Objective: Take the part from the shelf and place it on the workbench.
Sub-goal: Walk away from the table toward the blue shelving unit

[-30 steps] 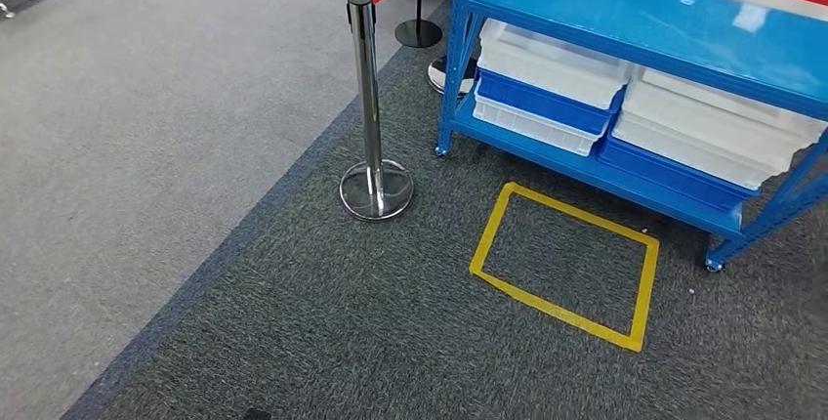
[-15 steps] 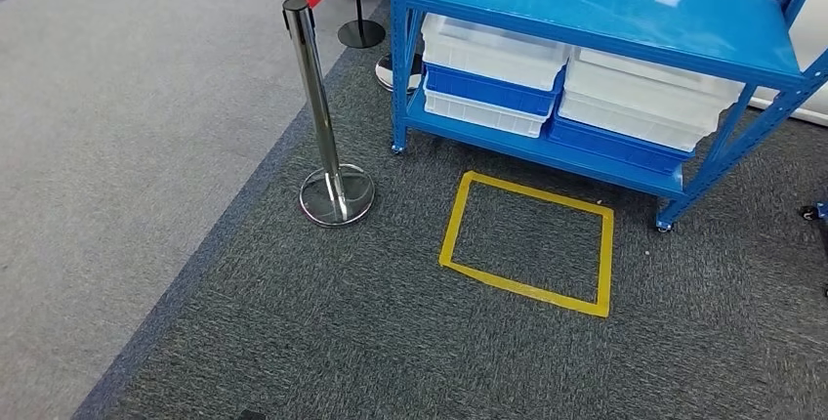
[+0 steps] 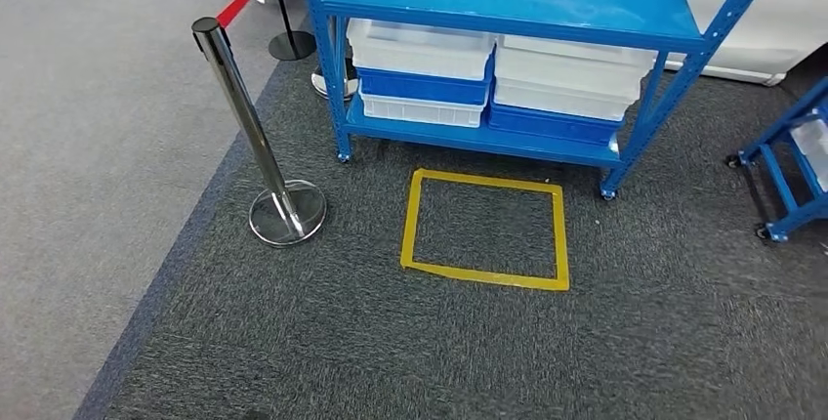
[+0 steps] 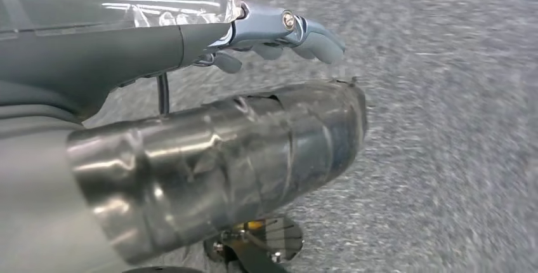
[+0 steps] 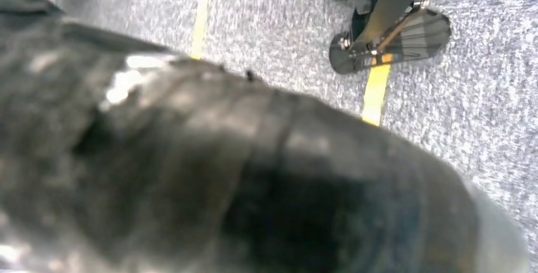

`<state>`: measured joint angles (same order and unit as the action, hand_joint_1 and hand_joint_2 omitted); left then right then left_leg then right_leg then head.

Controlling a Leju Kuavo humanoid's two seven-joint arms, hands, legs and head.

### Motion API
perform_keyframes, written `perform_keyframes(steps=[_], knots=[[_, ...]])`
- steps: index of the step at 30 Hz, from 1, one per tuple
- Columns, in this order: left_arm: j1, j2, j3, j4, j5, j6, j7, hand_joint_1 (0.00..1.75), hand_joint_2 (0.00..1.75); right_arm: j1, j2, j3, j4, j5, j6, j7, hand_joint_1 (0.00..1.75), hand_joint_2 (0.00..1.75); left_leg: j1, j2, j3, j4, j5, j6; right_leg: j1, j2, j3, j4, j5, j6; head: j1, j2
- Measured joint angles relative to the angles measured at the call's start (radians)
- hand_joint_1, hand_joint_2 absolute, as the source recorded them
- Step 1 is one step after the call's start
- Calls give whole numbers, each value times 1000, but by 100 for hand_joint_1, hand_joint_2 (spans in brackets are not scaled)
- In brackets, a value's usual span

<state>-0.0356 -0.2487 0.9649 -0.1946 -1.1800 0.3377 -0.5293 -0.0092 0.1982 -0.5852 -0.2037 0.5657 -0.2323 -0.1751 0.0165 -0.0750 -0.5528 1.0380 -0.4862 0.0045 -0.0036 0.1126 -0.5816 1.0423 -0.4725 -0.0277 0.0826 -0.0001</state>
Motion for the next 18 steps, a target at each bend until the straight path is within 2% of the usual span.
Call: perform_keyframes(steps=[1,3,4,5,7,8,9,10,11,12,14,15,16,18], knots=[[-1,0,0,0,0,0,0,0,0,0,0,0,0,0,0,0,0,0,-2,-3,3,-7,-4,2,-2,10,-5,1,1,6,0,0],[-3,0,0,0,0,-1,-1,0,0,4,0,-1,0,1,0,0,0,0,0,18,8,-18,0,11,-5,23,-9,-1,4,19,0,0],[-3,0,1,0,0,-1,-1,0,0,5,0,-1,0,1,0,0,0,0,3,30,12,-25,3,17,-3,7,-13,7,-1,24,1,0],[-3,0,1,0,0,-1,-1,0,0,5,0,-1,0,1,0,0,0,0,5,45,16,-32,6,23,-1,-20,-25,34,-17,28,2,0],[-2,0,1,0,0,-2,-1,0,0,3,0,-2,0,1,0,0,0,0,4,73,20,-35,4,29,-2,-83,-79,143,-72,35,5,0],[-1,0,1,0,0,-3,-1,0,0,2,0,-2,0,1,0,0,0,0,3,88,21,-34,2,30,-5,-96,-113,206,-97,38,5,0],[1,0,1,0,0,-3,-1,0,0,2,0,-2,0,1,0,0,0,0,3,103,22,-33,-1,30,-8,-102,-136,248,-107,41,5,0],[1,0,1,0,0,-4,-1,0,0,2,0,-2,0,1,0,0,0,0,2,117,25,-33,-5,29,-11,-107,-140,255,-97,43,5,0],[1,0,2,0,0,-5,-1,0,0,3,0,-2,0,1,0,0,0,0,3,129,30,-33,-8,27,-13,-112,-123,220,-69,44,5,0],[0,0,2,0,0,-5,-1,0,0,5,0,-2,0,1,0,0,0,0,3,140,35,-33,-12,24,-13,-124,-88,154,-32,42,5,0],[-1,-1,2,0,0,-6,-1,0,0,4,-1,-2,0,2,0,0,0,0,0,160,45,-33,-21,14,-5,-157,-25,33,8,33,5,0],[-2,-1,2,0,0,-6,-1,0,0,2,-1,-2,0,3,0,0,0,0,-2,168,48,-34,-25,9,-1,-167,-10,4,11,27,4,0],[-3,-1,2,0,0,-6,-1,0,0,2,-1,-3,0,4,-1,0,0,0,-4,176,51,-36,-27,3,4,-166,-9,-2,5,21,4,0],[-6,-2,2,0,-1,-7,-2,0,0,3,-1,-4,0,7,-3,1,0,0,-3,183,60,-37,-32,-8,3,-148,-8,-8,7,9,4,0]])
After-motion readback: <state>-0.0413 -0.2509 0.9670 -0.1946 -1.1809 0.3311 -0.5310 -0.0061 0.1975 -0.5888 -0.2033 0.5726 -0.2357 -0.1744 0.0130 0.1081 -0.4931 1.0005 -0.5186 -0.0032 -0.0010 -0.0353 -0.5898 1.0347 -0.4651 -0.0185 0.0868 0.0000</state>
